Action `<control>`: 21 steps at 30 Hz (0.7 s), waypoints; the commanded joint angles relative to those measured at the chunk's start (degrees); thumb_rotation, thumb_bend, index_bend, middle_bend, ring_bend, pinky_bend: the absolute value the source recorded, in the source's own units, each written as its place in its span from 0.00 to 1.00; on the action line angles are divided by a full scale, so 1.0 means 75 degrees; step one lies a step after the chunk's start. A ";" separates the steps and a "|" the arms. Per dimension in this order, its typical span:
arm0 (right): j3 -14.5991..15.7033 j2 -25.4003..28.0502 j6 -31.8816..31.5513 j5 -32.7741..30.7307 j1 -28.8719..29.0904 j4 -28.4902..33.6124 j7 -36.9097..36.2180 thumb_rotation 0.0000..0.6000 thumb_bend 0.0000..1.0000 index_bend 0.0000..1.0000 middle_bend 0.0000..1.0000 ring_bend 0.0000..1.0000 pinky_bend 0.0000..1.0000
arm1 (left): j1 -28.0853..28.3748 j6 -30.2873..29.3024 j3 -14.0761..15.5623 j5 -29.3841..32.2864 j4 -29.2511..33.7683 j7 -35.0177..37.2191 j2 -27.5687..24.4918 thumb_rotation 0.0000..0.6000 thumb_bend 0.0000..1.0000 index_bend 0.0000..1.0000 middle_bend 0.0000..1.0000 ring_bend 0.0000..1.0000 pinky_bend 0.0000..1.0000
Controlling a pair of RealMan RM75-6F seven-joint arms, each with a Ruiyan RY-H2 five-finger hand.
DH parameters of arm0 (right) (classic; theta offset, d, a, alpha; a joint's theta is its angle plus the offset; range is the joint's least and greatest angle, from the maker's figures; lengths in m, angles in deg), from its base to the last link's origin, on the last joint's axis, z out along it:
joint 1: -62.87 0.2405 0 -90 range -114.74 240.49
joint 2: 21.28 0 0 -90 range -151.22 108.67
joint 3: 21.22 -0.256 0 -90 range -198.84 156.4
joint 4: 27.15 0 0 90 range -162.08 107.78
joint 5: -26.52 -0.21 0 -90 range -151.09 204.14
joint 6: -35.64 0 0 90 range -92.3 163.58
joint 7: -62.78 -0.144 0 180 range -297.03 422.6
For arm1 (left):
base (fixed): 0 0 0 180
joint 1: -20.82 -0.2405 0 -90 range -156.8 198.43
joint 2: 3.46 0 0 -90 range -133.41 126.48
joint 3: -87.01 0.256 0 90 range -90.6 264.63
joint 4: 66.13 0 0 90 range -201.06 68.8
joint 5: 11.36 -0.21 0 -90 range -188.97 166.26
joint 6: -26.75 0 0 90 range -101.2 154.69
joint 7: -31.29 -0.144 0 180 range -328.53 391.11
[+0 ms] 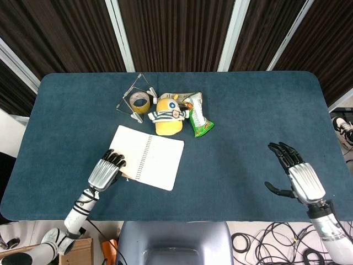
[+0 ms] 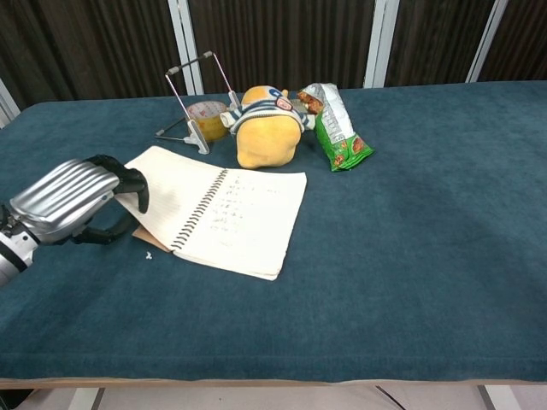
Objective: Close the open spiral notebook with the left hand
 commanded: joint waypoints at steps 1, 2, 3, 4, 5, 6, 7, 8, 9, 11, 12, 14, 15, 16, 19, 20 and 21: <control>0.0005 0.0017 -0.0051 0.0008 -0.0035 -0.0001 -0.0025 1.00 0.16 0.04 0.07 0.02 0.11 | 0.0040 -0.0646 0.0165 -0.0327 -0.0568 0.0029 0.0234 1.00 0.58 0.60 0.44 0.39 0.30; 0.0007 0.0020 -0.0065 0.0012 -0.0044 -0.0008 -0.0040 1.00 0.16 0.04 0.07 0.02 0.11 | 0.0022 -0.0770 0.0203 -0.0376 -0.0661 0.0030 0.0241 1.00 0.58 0.61 0.45 0.39 0.31; 0.0009 0.0017 -0.0086 0.0019 -0.0056 -0.0023 -0.0063 1.00 0.16 0.04 0.07 0.02 0.11 | -0.0006 -0.0970 0.0262 -0.0457 -0.0783 0.0000 0.0234 1.00 0.58 0.61 0.46 0.40 0.32; 0.0011 0.0016 -0.0099 0.0028 -0.0063 -0.0041 -0.0084 1.00 0.16 0.04 0.07 0.02 0.11 | -0.0049 -0.1218 0.0342 -0.0563 -0.0888 -0.0067 0.0207 1.00 0.58 0.62 0.46 0.40 0.32; 0.0014 0.0013 -0.0110 0.0038 -0.0068 -0.0054 -0.0097 1.00 0.16 0.04 0.07 0.02 0.11 | -0.0082 -0.1398 0.0405 -0.0644 -0.0956 -0.0128 0.0185 1.00 0.58 0.61 0.46 0.40 0.32; 0.0014 0.0010 -0.0117 0.0042 -0.0070 -0.0065 -0.0107 1.00 0.16 0.04 0.07 0.02 0.11 | -0.0107 -0.1581 0.0469 -0.0730 -0.1018 -0.0194 0.0160 1.00 0.58 0.61 0.46 0.40 0.32; 0.0012 0.0007 -0.0117 0.0044 -0.0069 -0.0075 -0.0115 1.00 0.16 0.04 0.07 0.02 0.11 | -0.0119 -0.1751 0.0531 -0.0817 -0.1084 -0.0272 0.0133 1.00 0.58 0.61 0.46 0.40 0.32; 0.0016 0.0007 -0.0116 0.0050 -0.0072 -0.0084 -0.0121 1.00 0.16 0.04 0.07 0.02 0.11 | -0.0122 -0.1910 0.0597 -0.0911 -0.1151 -0.0362 0.0104 1.00 0.58 0.61 0.46 0.40 0.31; 0.0018 0.0006 -0.0116 0.0054 -0.0073 -0.0091 -0.0126 1.00 0.16 0.04 0.07 0.02 0.11 | -0.0106 -0.2104 0.0689 -0.1042 -0.1240 -0.0490 0.0066 1.00 0.58 0.61 0.45 0.40 0.31; 0.0020 -0.0002 -0.0127 0.0065 -0.0078 -0.0099 -0.0128 1.00 0.16 0.04 0.07 0.02 0.11 | -0.0016 -0.2379 0.0859 -0.1291 -0.1390 -0.0731 -0.0001 1.00 0.58 0.61 0.45 0.39 0.31; 0.0022 -0.0006 -0.0134 0.0070 -0.0082 -0.0099 -0.0129 1.00 0.16 0.04 0.07 0.02 0.11 | 0.0047 -0.2472 0.0942 -0.1409 -0.1449 -0.0824 -0.0031 1.00 0.57 0.61 0.44 0.39 0.30; 0.0017 -0.0005 -0.0138 0.0072 -0.0084 -0.0091 -0.0116 1.00 0.16 0.04 0.07 0.02 0.11 | 0.0202 -0.2582 0.1100 -0.1628 -0.1525 -0.0995 -0.0079 1.00 0.57 0.61 0.44 0.38 0.30; 0.0017 -0.0005 -0.0139 0.0071 -0.0086 -0.0085 -0.0104 1.00 0.16 0.04 0.07 0.02 0.11 | 0.0282 -0.2587 0.1164 -0.1714 -0.1546 -0.1080 -0.0094 1.00 0.57 0.60 0.43 0.37 0.29; 0.0015 -0.0007 -0.0143 0.0069 -0.0091 -0.0079 -0.0095 1.00 0.16 0.04 0.07 0.02 0.11 | 0.0367 -0.2581 0.1229 -0.1802 -0.1558 -0.1169 -0.0109 1.00 0.57 0.60 0.42 0.36 0.29; 0.0014 -0.0012 -0.0159 0.0069 -0.0105 -0.0057 -0.0061 1.00 0.16 0.04 0.07 0.02 0.11 | 0.0673 -0.2529 0.1414 -0.2073 -0.1572 -0.1528 -0.0120 1.00 0.54 0.59 0.40 0.33 0.27; 0.0013 -0.0013 -0.0165 0.0070 -0.0108 -0.0050 -0.0055 1.00 0.16 0.04 0.07 0.02 0.11 | 0.0761 -0.2496 0.1459 -0.2137 -0.1550 -0.1599 -0.0117 1.00 0.53 0.58 0.40 0.33 0.27; 0.0012 -0.0012 -0.0167 0.0071 -0.0110 -0.0044 -0.0052 1.00 0.16 0.04 0.07 0.02 0.11 | 0.0829 -0.2465 0.1486 -0.2175 -0.1517 -0.1647 -0.0115 1.00 0.52 0.56 0.38 0.31 0.26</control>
